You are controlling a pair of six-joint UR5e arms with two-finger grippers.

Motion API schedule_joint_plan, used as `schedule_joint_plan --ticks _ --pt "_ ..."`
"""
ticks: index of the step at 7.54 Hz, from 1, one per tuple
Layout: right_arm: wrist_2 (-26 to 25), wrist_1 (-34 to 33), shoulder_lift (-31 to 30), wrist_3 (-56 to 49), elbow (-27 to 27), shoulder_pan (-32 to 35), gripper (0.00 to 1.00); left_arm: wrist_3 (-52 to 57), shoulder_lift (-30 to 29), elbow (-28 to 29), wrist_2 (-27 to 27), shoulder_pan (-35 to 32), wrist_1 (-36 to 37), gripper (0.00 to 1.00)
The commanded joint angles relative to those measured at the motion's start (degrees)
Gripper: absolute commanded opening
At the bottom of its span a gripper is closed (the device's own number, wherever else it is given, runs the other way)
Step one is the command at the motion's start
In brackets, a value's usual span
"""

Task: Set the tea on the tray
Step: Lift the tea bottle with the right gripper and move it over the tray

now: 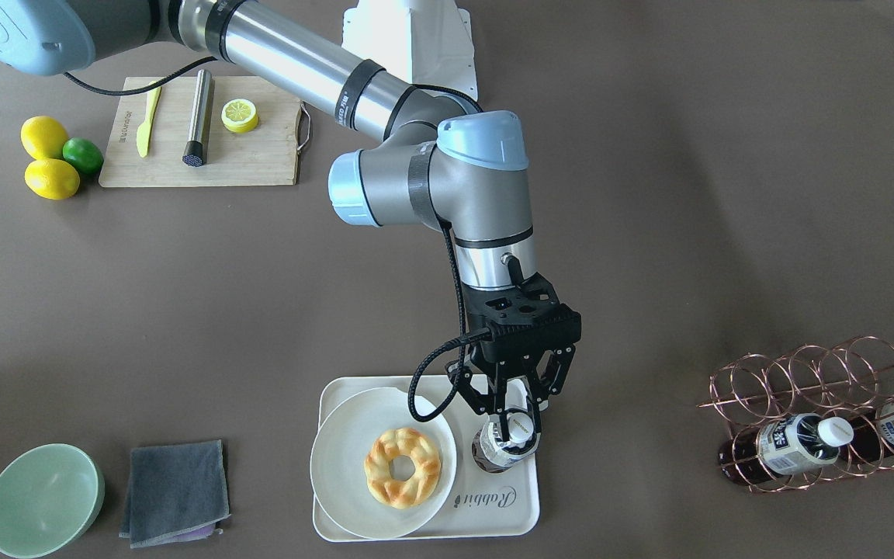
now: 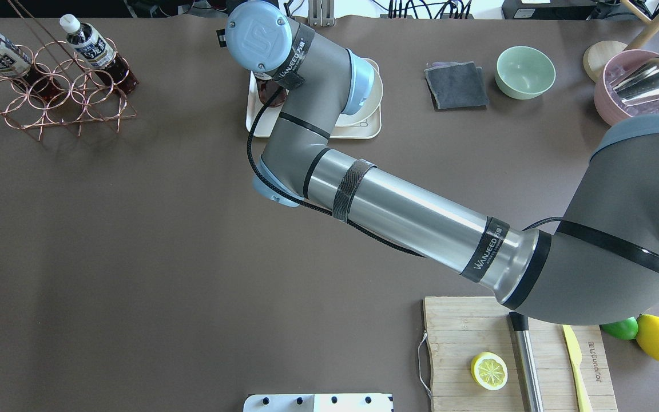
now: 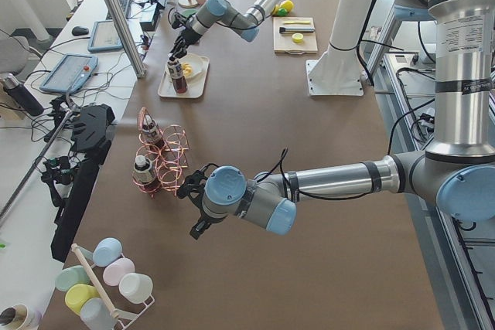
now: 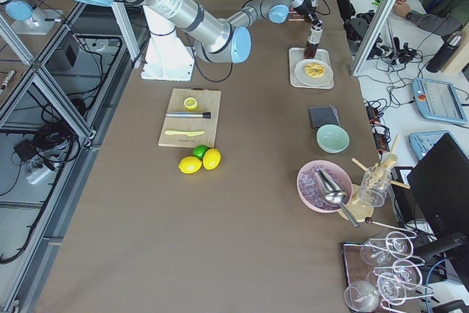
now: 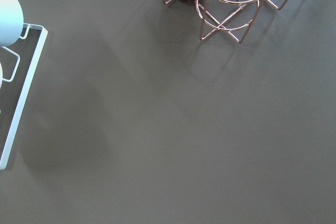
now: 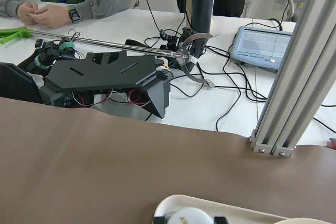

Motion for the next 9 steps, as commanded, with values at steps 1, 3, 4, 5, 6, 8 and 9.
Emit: schedule_joint_plan --ticks 1,3,4,5,6,8,9 --pt "0.04 0.09 -0.05 -0.18 0.01 -0.06 0.0 0.0 0.0 -0.02 0.0 0.0 -0.04 0.98" --pt "-0.39 0.09 -0.05 -0.18 0.01 -0.15 0.99 -0.09 0.0 -0.02 -0.09 0.0 -0.04 0.98" --pt "-0.4 0.18 0.04 -0.18 0.1 -0.15 1.0 0.0 0.0 -0.02 -0.09 0.0 -0.04 0.98" --pt "-0.22 0.18 0.04 -0.09 0.36 -0.06 1.0 0.0 0.0 -0.11 -0.09 0.0 -0.04 0.98" --pt "0.13 0.18 0.39 0.08 0.62 0.38 1.0 -0.09 0.0 -0.2 -0.09 0.0 -0.04 0.98" --pt "5.81 -0.43 0.22 0.35 4.99 2.56 1.0 0.17 0.0 -0.63 -0.17 0.0 -0.04 0.98" --pt "8.71 -2.96 -1.61 0.44 9.72 3.1 1.0 0.35 0.35 -0.64 -0.35 -0.09 -0.13 0.98"
